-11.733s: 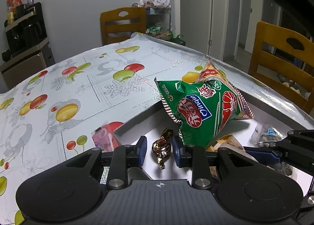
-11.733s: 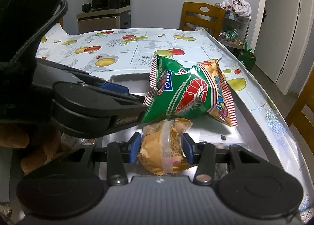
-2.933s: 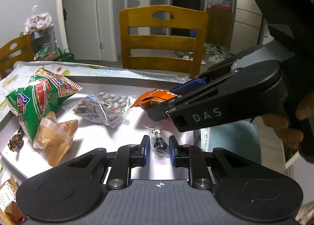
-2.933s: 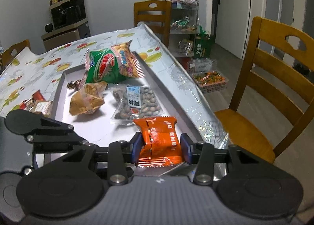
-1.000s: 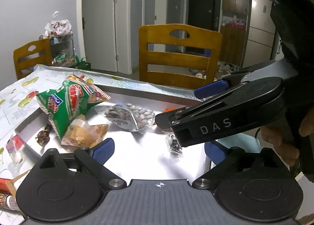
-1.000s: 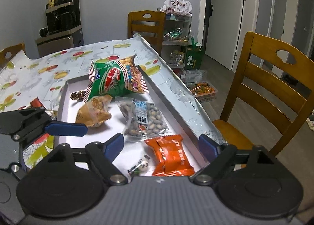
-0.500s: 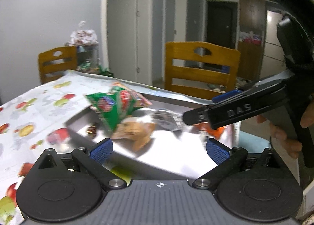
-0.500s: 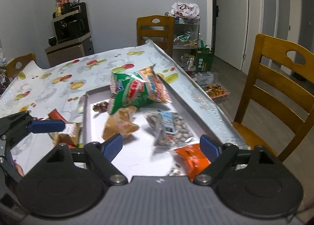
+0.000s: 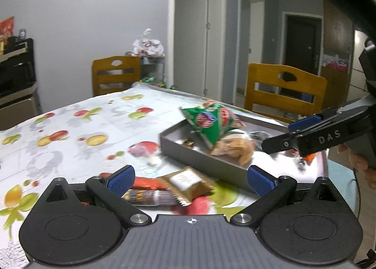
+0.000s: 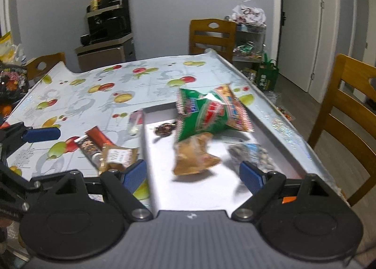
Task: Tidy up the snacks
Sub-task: 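Move both open tools back toward the snacks left on the table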
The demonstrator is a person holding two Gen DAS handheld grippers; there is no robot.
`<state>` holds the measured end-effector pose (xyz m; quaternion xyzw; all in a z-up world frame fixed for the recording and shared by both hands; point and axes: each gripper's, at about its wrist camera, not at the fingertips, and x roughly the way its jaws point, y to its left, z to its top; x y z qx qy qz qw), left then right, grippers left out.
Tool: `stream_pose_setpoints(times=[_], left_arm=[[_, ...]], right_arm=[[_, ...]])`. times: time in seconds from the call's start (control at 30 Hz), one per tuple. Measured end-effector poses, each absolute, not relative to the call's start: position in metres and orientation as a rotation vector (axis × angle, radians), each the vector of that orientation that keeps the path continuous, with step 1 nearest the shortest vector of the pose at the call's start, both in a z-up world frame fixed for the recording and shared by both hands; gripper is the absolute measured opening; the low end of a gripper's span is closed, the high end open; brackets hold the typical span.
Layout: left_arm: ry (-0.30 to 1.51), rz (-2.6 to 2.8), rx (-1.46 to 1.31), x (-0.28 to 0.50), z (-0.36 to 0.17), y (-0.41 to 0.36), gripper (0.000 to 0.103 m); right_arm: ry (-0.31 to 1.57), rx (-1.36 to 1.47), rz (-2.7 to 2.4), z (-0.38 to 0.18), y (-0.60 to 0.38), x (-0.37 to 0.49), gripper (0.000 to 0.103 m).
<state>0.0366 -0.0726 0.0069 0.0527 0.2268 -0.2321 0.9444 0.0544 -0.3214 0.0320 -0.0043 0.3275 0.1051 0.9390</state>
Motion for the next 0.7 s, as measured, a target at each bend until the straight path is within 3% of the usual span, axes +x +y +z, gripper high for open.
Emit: stream_pose_setpoints(times=[0.27, 0.7], left_arm=[[0.439, -0.364, 0.130, 0.059, -0.001, -0.047, 0.103], [0.583, -0.137, 0.046, 0.107, -0.036, -0.047, 0.103]], right_arm=[[0.669, -0.055, 0.283, 0.032, -0.284, 0.058, 0.087], [0.719, -0.159, 0.377, 0.005, -0.233, 0.061, 0.087]])
